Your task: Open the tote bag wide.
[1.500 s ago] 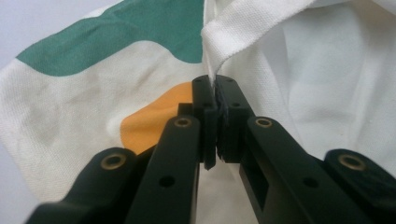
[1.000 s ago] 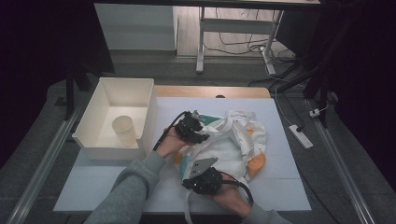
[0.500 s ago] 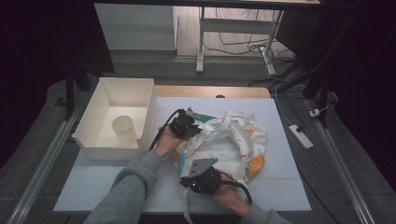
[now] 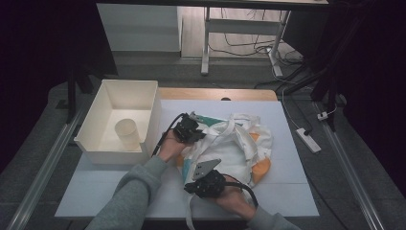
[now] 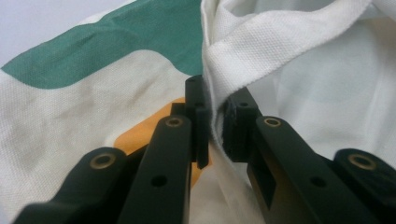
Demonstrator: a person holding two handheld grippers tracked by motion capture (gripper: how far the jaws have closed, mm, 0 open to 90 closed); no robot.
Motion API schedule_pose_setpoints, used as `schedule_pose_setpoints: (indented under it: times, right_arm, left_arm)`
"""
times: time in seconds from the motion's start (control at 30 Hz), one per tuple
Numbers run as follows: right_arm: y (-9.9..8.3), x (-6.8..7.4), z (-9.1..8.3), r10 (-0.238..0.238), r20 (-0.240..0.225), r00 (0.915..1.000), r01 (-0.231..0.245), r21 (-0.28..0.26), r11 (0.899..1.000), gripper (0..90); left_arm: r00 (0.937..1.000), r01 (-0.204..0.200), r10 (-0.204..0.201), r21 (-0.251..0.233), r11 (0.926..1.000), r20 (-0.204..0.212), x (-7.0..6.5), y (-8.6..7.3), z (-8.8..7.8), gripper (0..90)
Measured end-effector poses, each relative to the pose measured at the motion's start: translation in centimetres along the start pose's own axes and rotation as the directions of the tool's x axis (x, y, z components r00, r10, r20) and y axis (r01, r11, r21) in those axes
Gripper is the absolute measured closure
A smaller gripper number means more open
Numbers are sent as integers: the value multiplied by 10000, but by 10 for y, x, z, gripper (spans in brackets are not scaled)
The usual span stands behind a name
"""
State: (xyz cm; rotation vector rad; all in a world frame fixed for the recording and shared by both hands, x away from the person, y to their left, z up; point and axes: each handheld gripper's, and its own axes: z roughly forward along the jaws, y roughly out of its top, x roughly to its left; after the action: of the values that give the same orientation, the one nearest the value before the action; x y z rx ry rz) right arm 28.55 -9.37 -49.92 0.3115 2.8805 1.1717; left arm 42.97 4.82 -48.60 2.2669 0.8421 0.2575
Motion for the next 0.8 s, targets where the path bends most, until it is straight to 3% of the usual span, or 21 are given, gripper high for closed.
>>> schedule_pose_setpoints:
  times: [0.07, 0.17, 0.3, 0.47, 0.63, 0.8]
  right_arm:
    - [1, 1, -2, -34, -12, 10000, 34, -110, 9999, 786]
    - [2, 2, -11, -109, 259, 9996, 124, -559, 9984, 580]
    - [1, -5, -37, 263, 483, 9985, -188, -1502, 9885, 500]
    - [-4, -22, -68, 637, 1308, 9894, -379, -1908, 9809, 495]
    - [-14, -39, -86, 864, 2159, 9726, -500, -1688, 9844, 497]
    - [-31, -54, -102, 1439, 2640, 9537, -983, -1784, 9790, 495]
  left_arm:
    - [9999, -84, 83, -182, 9998, -85, -2, 1, -3, 757]
    - [9999, -95, 94, -461, 9989, -39, -6, 3, -11, 536]
    - [9999, -151, 147, -798, 9967, -46, -10, 5, -28, 425]
    - [10000, -46, 52, -1055, 9944, 51, -10, 4, -42, 377]
    - [9999, -129, 136, -974, 9952, 67, -10, 2, -49, 358]
    - [9997, -207, 222, -1077, 9940, 130, -12, 0, -63, 357]
